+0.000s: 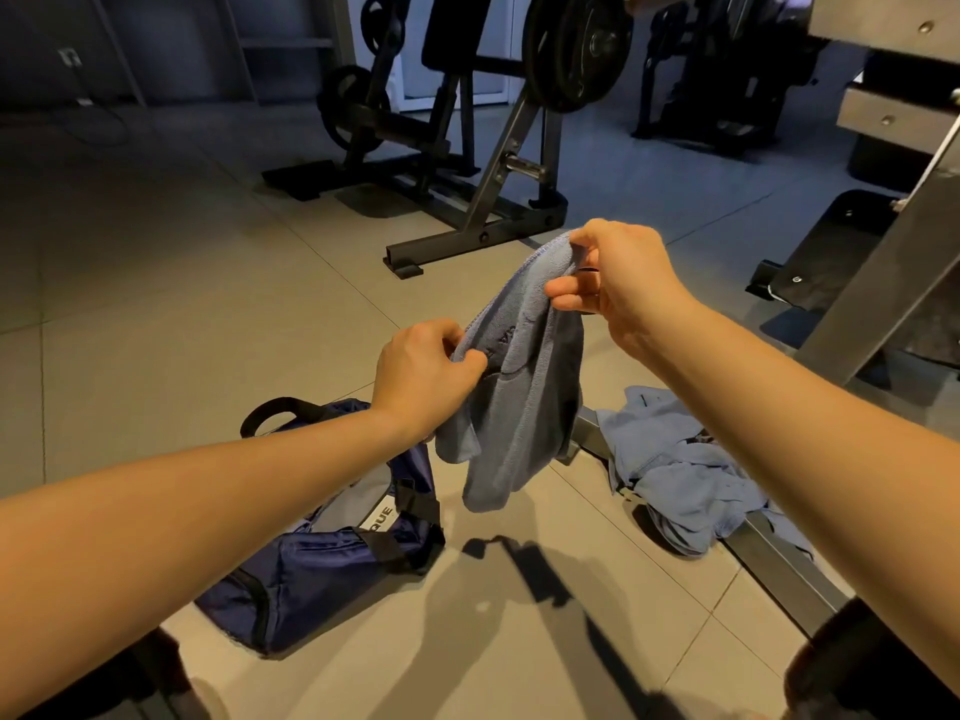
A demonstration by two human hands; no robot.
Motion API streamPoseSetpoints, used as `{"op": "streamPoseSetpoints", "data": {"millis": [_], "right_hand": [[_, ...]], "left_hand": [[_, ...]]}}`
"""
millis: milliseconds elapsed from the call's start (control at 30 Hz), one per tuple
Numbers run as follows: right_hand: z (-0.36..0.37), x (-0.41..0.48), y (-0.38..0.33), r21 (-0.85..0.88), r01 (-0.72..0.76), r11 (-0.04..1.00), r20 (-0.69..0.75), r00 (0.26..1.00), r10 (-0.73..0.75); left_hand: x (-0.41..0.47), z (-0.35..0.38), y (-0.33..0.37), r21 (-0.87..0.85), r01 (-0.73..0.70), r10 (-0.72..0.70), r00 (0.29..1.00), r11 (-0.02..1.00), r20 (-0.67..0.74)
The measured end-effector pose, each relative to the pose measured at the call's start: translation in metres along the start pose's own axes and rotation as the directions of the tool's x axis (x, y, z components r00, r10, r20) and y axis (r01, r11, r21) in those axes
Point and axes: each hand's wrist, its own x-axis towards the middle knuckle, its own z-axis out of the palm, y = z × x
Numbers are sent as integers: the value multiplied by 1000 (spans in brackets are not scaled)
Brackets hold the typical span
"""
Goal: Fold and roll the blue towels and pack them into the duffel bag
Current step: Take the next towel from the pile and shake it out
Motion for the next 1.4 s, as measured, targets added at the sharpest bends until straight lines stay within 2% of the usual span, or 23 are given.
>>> {"op": "streamPoseSetpoints", "data": {"millis": [133, 367, 467, 633, 800, 1033, 1267, 1400], "right_hand": [[-11, 7, 4, -56, 23, 998, -80, 996, -28], [-29, 17, 7, -142, 89, 986, -115, 988, -106], [-36, 19, 9, -180, 97, 979, -104, 988, -117], [-40, 22, 16, -226, 115, 967, -83, 987, -136], [-40, 27, 21, -219, 130, 967, -73, 986, -149], [-52, 35, 26, -201, 158, 967, -26, 986, -167], [-66, 42, 30, -145, 158, 977, -62, 984, -168], [-76, 47, 35, -189, 152, 970, -89, 981, -171]], "left_hand": [[4, -7, -8, -12, -10, 11, 999, 1000, 45], [9, -10, -18, -68, -98, 114, 947, 993, 300], [11, -16, -16, -80, -136, 156, 921, 987, 357], [13, -30, -8, -114, -87, 124, 920, 990, 372], [8, -31, -8, -144, -69, 133, 856, 987, 499], [4, -30, -26, -137, -31, 106, 804, 990, 585], [6, -38, -34, -117, 50, 31, 799, 992, 601], [15, -47, -39, -90, 52, 7, 830, 995, 558]]}}
